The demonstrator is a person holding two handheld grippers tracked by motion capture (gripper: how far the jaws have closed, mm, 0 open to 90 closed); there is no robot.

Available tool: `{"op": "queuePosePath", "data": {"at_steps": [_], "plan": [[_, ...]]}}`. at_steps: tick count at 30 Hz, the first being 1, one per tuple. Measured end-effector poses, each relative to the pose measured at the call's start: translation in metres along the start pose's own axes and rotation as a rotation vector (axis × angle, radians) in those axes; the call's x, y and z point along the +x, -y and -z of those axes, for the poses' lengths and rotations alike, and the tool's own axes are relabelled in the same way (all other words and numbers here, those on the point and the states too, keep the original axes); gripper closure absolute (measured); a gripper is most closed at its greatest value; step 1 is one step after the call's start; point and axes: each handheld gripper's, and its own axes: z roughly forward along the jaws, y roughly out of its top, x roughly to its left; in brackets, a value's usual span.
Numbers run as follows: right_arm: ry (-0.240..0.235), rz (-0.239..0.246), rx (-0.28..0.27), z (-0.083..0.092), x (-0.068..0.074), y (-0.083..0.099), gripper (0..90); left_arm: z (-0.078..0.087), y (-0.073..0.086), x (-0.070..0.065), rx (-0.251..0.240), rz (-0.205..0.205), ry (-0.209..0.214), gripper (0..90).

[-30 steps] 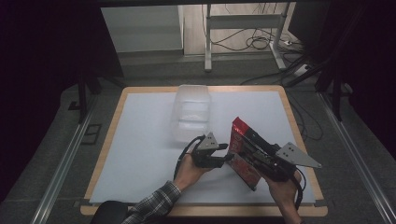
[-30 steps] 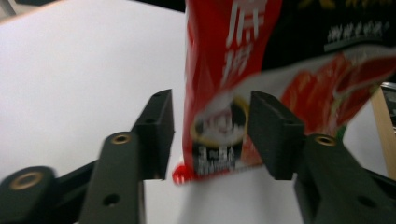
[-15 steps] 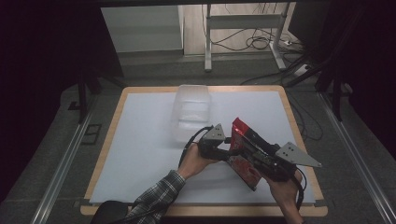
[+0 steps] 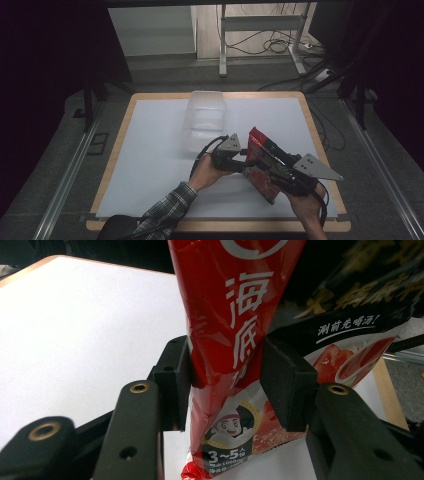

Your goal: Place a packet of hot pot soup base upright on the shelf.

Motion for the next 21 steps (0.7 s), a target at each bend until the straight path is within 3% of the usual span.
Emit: {"op": "queuePosePath", "data": {"at_steps": [6,10,14,19,21], "plan": [[-0.001,-0.024,0.044,-0.003,0.000,0.009,50.4,0.002,0.001,0.000,0.005,-0.006,0.010,55.9],[0.050,-0.054,0.050,-0.004,0.000,0.014,70.1,0.006,0.003,0.000,0.007,0.004,0.007,54.6],[0.081,-0.032,0.054,-0.005,0.000,0.012,76.0,0.010,0.006,-0.002,0.012,0.033,-0.020,44.0],[0.082,-0.081,0.043,-0.008,-0.010,0.007,78.0,0.017,0.013,-0.012,0.035,0.049,-0.065,24.8],[0.082,-0.086,0.044,-0.010,-0.012,0.006,78.1,0.021,0.018,-0.016,0.039,0.066,-0.070,22.1]]}}
